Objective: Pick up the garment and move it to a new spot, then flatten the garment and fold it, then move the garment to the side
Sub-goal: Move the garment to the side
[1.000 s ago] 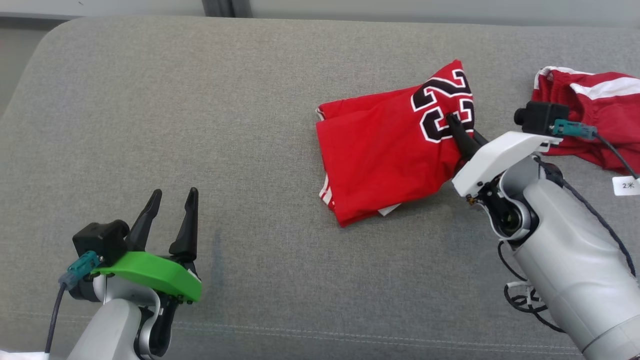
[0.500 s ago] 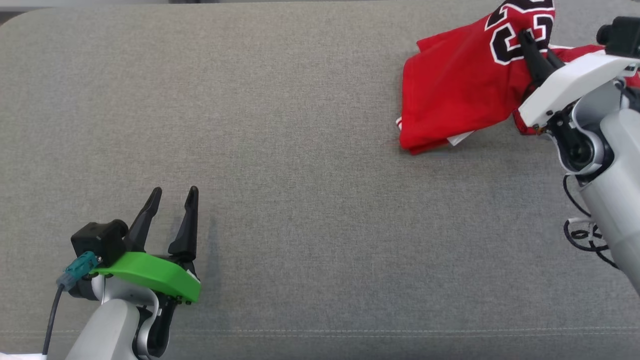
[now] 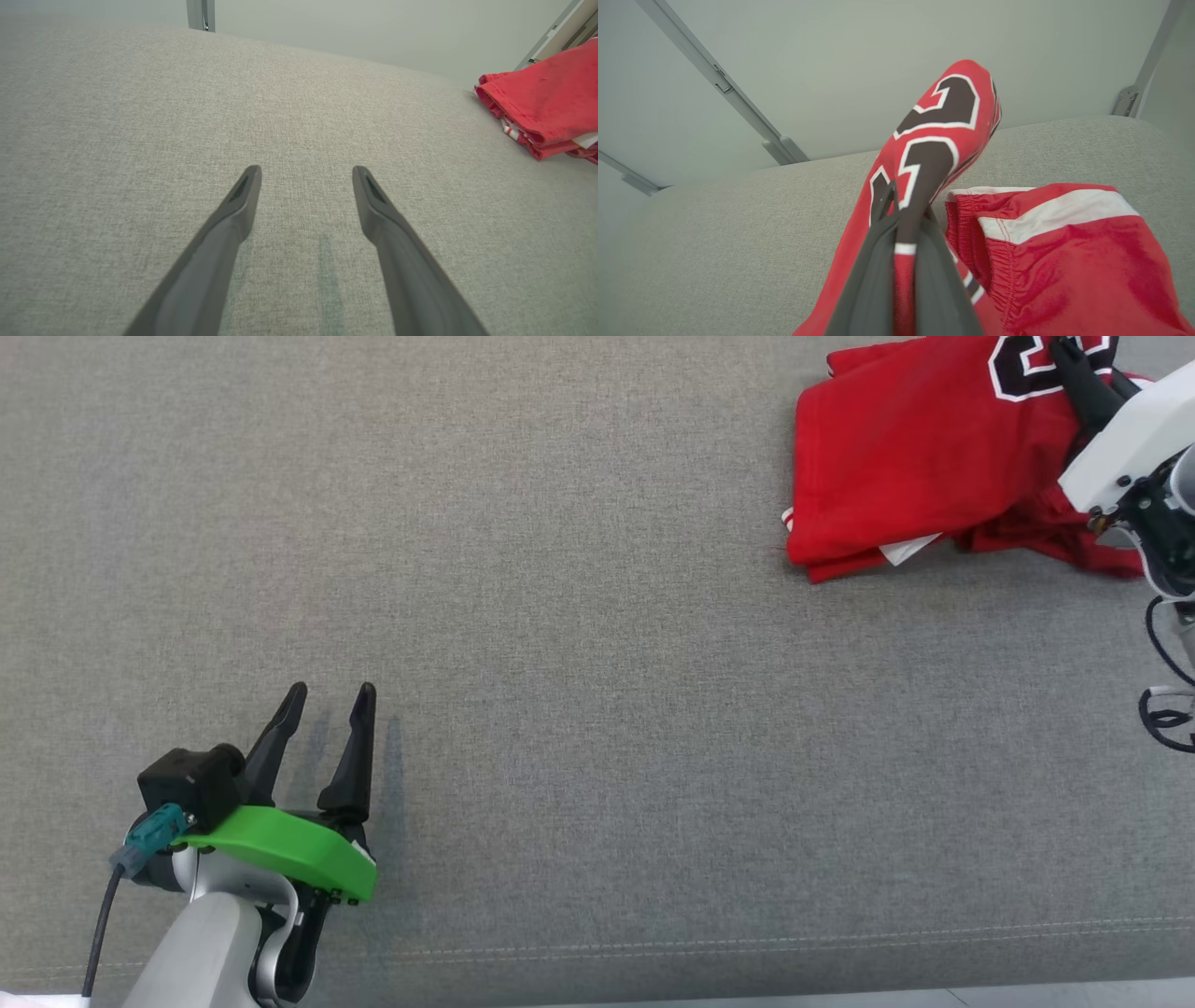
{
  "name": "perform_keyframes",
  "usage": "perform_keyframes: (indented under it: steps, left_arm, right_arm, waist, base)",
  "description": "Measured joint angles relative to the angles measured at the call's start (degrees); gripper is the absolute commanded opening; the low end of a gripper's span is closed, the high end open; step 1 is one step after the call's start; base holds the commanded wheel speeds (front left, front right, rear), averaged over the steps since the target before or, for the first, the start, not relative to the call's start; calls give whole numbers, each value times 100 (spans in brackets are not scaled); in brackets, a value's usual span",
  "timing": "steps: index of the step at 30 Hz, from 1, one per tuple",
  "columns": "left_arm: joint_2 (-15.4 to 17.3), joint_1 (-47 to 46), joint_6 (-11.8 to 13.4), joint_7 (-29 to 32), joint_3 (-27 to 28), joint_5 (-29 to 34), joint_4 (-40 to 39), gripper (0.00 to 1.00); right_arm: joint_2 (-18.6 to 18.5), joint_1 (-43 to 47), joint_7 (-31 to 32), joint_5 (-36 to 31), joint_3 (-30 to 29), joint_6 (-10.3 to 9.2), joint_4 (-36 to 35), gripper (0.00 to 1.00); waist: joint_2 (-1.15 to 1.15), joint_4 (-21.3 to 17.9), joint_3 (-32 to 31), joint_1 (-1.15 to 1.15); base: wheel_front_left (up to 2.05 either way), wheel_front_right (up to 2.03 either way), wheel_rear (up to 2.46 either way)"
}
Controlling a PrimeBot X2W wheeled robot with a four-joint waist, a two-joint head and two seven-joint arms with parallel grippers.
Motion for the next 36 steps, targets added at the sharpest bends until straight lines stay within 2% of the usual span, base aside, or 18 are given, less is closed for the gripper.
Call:
perform_keyframes:
  steps: [8, 14, 30, 35, 36]
  left_arm:
    - [0, -81, -8, 0, 18, 43, -4, 100]
    - [1, -128, -52, 0, 60, 45, -8, 100]
    - [15, -373, -77, -1, 98, 93, -37, 100]
    - [31, -460, -78, -1, 137, 102, -48, 100]
    - [34, -474, -78, -1, 143, 102, -48, 100]
  right_arm:
    - [-420, -236, 430, 94, -115, 104, 93, 0]
    - [-646, -357, 583, 232, -297, 108, 188, 0]
    - [-988, -412, 602, 425, -730, 27, 728, 0]
    - [-965, -391, 483, 483, -781, -20, 913, 0]
    - [-944, -380, 463, 491, -781, -20, 947, 3]
  waist:
    - [0, -11, 179, 0]
    - [0, 5, 347, 0]
    - [0, 76, 845, 0]
    - [0, 106, 1005, 0]
    - [0, 111, 1034, 0]
  base:
    - [0, 0, 0]
    - [0, 0, 0]
    - [0, 0, 0]
    - [0, 0, 0]
    - [0, 0, 0]
